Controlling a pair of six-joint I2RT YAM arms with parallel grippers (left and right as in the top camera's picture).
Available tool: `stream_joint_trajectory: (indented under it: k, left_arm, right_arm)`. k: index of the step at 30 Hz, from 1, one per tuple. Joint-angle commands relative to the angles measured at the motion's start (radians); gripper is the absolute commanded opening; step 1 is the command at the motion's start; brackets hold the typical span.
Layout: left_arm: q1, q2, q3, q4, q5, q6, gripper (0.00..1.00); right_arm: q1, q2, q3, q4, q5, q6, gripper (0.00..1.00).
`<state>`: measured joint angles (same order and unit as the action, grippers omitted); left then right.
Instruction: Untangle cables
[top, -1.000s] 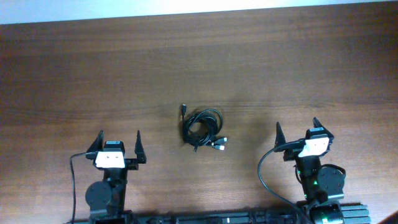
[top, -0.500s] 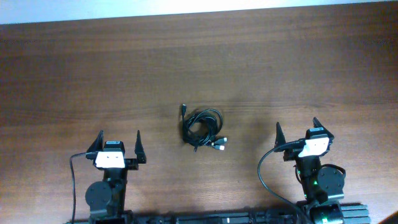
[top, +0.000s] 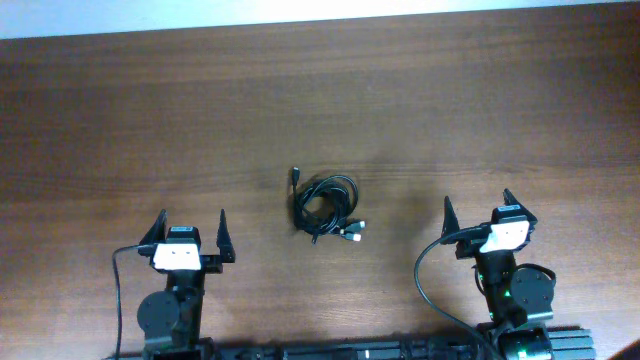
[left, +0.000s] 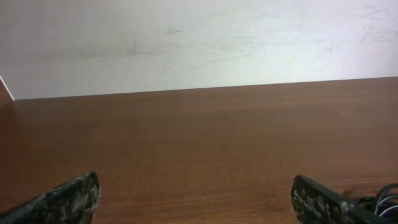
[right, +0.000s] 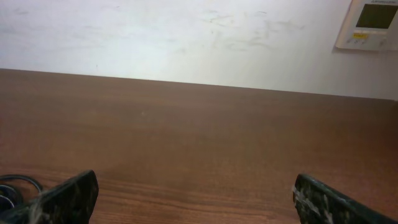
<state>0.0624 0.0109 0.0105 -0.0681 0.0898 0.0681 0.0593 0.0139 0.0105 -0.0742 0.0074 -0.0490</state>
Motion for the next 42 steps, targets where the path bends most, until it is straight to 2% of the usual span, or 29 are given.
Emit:
stream_joint_trajectory:
  k: [1, 7, 10, 12, 21, 29, 36, 42]
  left_arm:
    - [0.003, -0.006, -0.001, -0.008, 0.001, 0.015, 0.99]
    - [0.003, -0.006, -0.001, -0.008, 0.005, 0.015, 0.99]
    - [0.003, -0.005, -0.001, -0.008, 0.005, -0.029, 0.99]
    - [0.003, 0.001, 0.006, -0.010, 0.050, -0.030, 0.99]
    - [0.003, 0.125, 0.148, -0.110, 0.076, -0.029, 0.99]
    - [0.003, 0.413, 0.347, -0.166, 0.125, -0.029, 0.99]
    - [0.003, 0.732, 0.600, -0.346, 0.144, -0.003, 0.99]
    - [0.003, 0.966, 0.781, -0.497, 0.241, 0.024, 0.99]
  right_arm:
    - [-0.008, -0.011, -0.005, -0.007, 0.005, 0.001, 0.99]
    - [-0.008, -0.011, -0.005, -0.007, 0.005, 0.001, 0.99]
    - [-0.008, -0.011, -0.005, -0.007, 0.005, 0.001, 0.99]
    - [-0.008, -0.011, -0.005, -0.007, 0.005, 0.001, 0.99]
    - [-0.008, -0.011, -0.005, -0.007, 0.005, 0.001, 0.99]
    - [-0.008, -0.011, -0.005, -0.007, 0.005, 0.001, 0.99]
    - [-0.008, -0.011, -0.005, -0.007, 0.005, 0.001, 0.99]
    - [-0.008, -0.011, -0.005, -0.007, 0.005, 0.001, 0.99]
